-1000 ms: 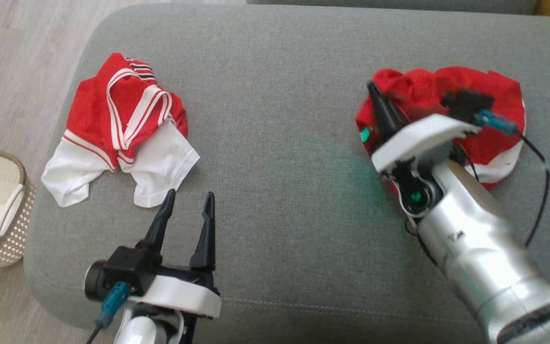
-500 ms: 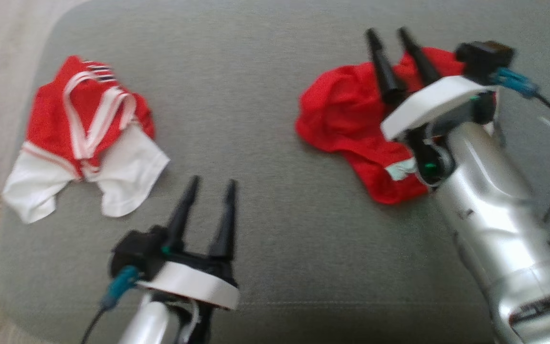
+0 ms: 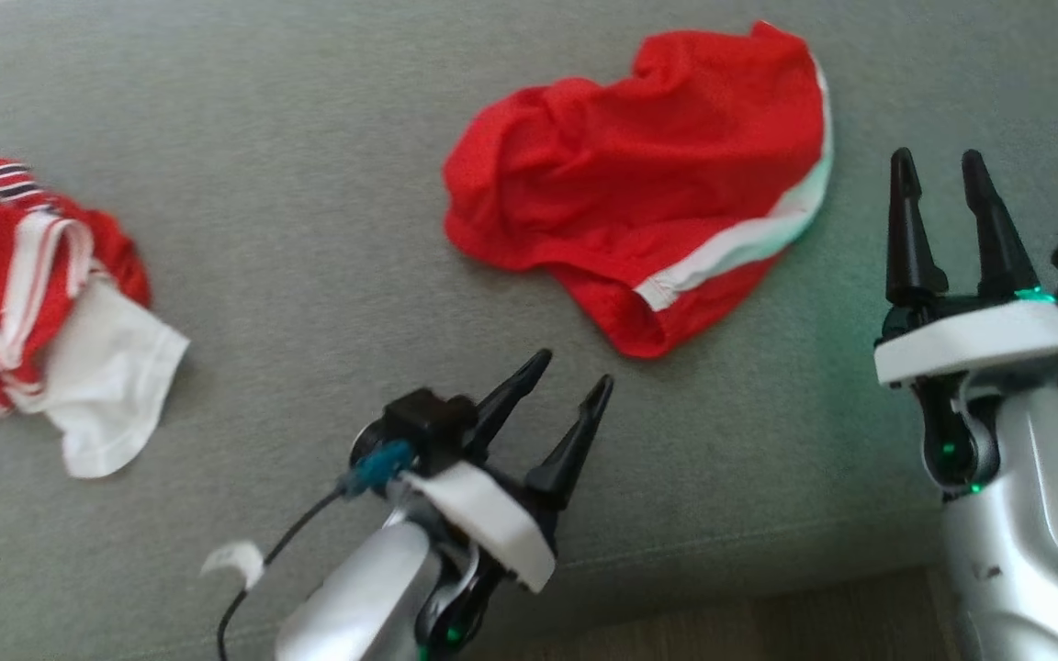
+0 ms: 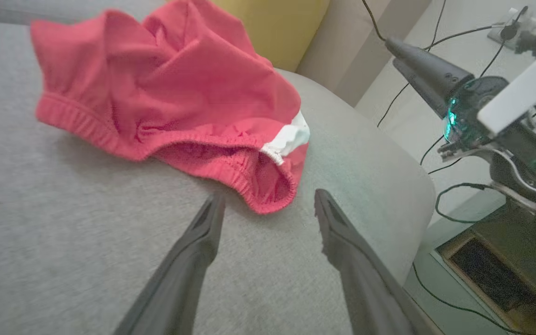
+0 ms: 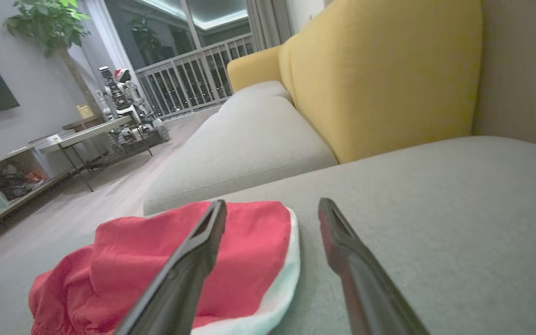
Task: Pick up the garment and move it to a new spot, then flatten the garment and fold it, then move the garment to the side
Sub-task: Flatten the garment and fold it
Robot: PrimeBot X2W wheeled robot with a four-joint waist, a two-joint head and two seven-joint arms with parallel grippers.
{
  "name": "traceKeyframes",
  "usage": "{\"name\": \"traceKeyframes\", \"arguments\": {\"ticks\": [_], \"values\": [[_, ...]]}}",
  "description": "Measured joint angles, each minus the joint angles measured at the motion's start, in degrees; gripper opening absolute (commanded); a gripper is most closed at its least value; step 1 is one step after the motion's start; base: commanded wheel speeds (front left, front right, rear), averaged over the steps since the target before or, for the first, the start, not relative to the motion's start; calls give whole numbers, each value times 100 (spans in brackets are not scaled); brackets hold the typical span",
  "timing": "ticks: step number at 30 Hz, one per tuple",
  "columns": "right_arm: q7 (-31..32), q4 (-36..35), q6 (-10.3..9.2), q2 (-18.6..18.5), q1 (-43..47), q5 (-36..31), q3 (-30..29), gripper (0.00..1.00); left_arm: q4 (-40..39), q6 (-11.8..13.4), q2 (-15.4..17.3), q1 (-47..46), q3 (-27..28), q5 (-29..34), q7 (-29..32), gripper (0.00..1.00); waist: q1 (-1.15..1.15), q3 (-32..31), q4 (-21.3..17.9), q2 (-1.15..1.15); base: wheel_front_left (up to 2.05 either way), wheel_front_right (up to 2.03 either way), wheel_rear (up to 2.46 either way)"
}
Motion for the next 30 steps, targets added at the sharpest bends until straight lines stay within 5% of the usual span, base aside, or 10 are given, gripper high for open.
{"name": "traceKeyframes", "arguments": {"ticks": [8, 13, 25, 28, 29, 30], "values": [[94, -564, 0, 52, 389, 354, 3, 100, 598, -4, -3, -975, -775, -1110, 1, 100, 0, 277, -482, 0, 0, 0, 0], [96, -670, 0, 63, 388, 393, 82, 100, 820, -4, 0, -1224, -804, -1711, 1, 100, 0, 408, -694, 0, 0, 0, 0], [65, -676, 0, 73, 388, 375, 111, 100, 1205, -4, -2, -1650, -791, -1974, 1, 100, 0, 553, -1020, 0, 0, 0, 0], [57, -676, 0, 74, 388, 375, 105, 100, 1224, -4, -3, -1690, -811, -2011, 0, 16, 0, 585, -1080, 0, 0, 0, 0], [57, -676, 0, 74, 388, 375, 101, 100, 1246, -4, -3, -1712, -829, -1959, 0, 0, 0, 590, -1086, 0, 0, 0, 0], [56, -676, 0, 74, 388, 375, 94, 100, 1246, -4, -4, -1729, -827, -1923, 0, 0, 0, 592, -1089, 0, 0, 0, 0]]}}
